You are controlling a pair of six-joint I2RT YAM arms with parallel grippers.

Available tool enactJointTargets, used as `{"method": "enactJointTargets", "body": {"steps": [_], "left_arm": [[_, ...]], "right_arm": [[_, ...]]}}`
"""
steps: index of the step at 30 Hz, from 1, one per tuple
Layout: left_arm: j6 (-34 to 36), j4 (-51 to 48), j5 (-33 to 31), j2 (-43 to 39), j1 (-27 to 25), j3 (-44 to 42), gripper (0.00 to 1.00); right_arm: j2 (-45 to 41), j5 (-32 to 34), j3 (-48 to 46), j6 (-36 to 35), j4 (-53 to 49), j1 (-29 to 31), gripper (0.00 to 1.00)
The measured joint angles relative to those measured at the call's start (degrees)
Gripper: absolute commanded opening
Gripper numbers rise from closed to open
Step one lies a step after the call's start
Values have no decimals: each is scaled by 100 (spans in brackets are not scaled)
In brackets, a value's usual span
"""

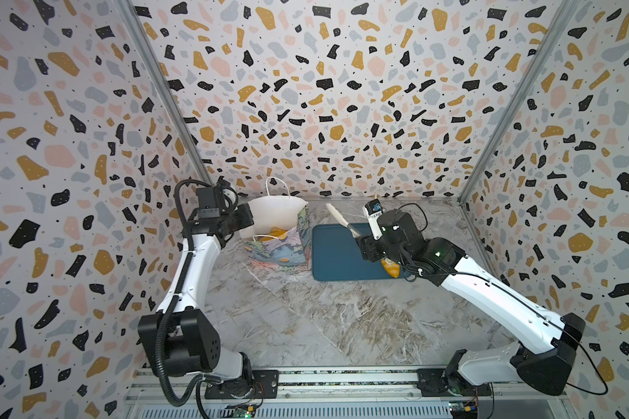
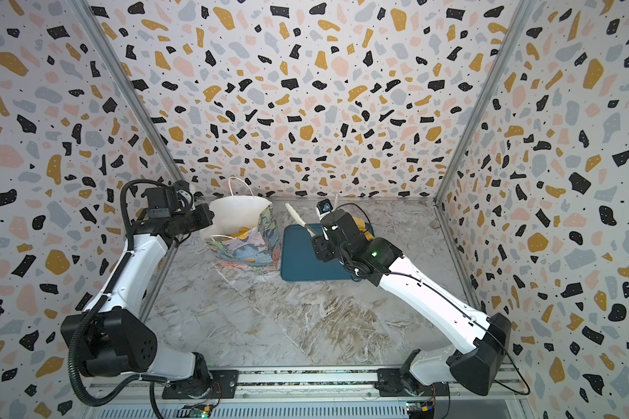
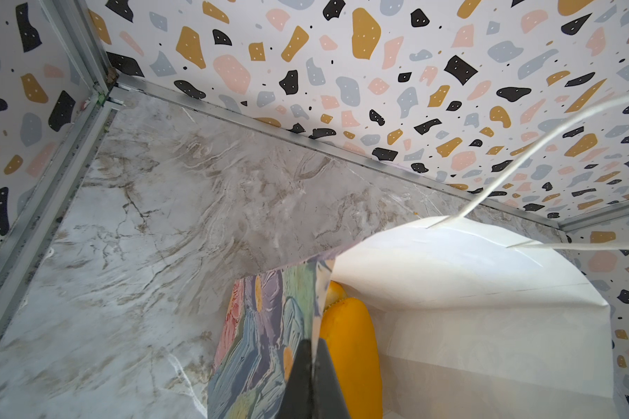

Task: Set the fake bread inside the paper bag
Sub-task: 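Swing the empty tongs back over the teal tray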

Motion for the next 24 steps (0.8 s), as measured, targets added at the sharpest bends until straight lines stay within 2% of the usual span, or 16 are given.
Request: {"method": "enactJointTargets", "body": {"steps": [11,24], "left_arm": [[0,0,2,0,0,0,0],[0,0,0,0,0,0,0]], "right_arm": [[-310,-103,-623,240,46,-286,74],[-1062,-192,-1526,531,39,-863,74]]}}
